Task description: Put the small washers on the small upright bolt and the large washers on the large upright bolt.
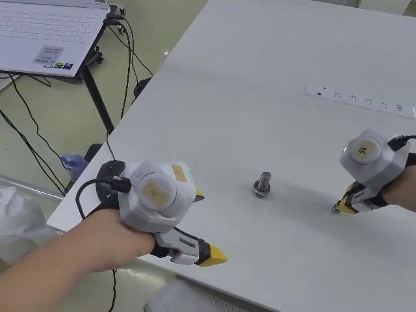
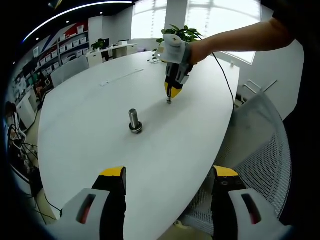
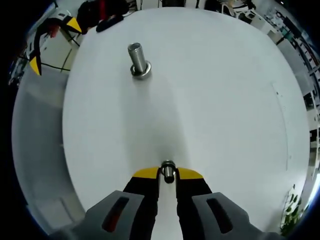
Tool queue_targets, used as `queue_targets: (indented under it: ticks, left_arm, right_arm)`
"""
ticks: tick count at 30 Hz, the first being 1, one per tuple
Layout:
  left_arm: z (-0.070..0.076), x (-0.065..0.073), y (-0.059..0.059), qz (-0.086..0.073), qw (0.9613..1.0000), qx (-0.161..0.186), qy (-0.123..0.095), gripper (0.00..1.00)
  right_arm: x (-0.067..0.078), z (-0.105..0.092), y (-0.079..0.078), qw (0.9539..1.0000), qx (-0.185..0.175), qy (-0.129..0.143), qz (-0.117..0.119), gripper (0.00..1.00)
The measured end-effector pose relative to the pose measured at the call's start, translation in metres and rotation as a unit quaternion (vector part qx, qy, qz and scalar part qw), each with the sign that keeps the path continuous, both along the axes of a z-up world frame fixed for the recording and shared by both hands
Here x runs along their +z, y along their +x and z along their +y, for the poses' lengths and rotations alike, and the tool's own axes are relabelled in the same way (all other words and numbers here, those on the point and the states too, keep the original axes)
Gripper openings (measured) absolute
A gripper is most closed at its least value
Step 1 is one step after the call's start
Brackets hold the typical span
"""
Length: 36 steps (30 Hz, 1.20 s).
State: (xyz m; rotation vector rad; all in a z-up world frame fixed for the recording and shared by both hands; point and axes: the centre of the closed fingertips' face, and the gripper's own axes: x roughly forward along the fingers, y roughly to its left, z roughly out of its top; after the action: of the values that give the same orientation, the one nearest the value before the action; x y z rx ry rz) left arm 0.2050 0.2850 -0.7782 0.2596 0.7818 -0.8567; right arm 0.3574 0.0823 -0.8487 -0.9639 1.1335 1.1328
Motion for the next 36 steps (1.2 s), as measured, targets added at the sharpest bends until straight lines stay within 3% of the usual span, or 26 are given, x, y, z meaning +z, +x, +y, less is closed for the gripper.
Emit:
queue_targets:
  ticks: [17,36]
  left_arm:
    - [0.001,-0.003,0.0,0.005,1.0,0.0,-0.002,0.68]
    - [0.001,-0.004,0.004,0.008,1.0,-0.001,-0.003,0.67]
  right_arm:
    - [-0.012,-0.001,-0.001,0.9999,0.002,-0.012,0.003,0.13]
    - [-0.009,0.001,0.001,0.9999,0.001,-0.009,0.009,0.14]
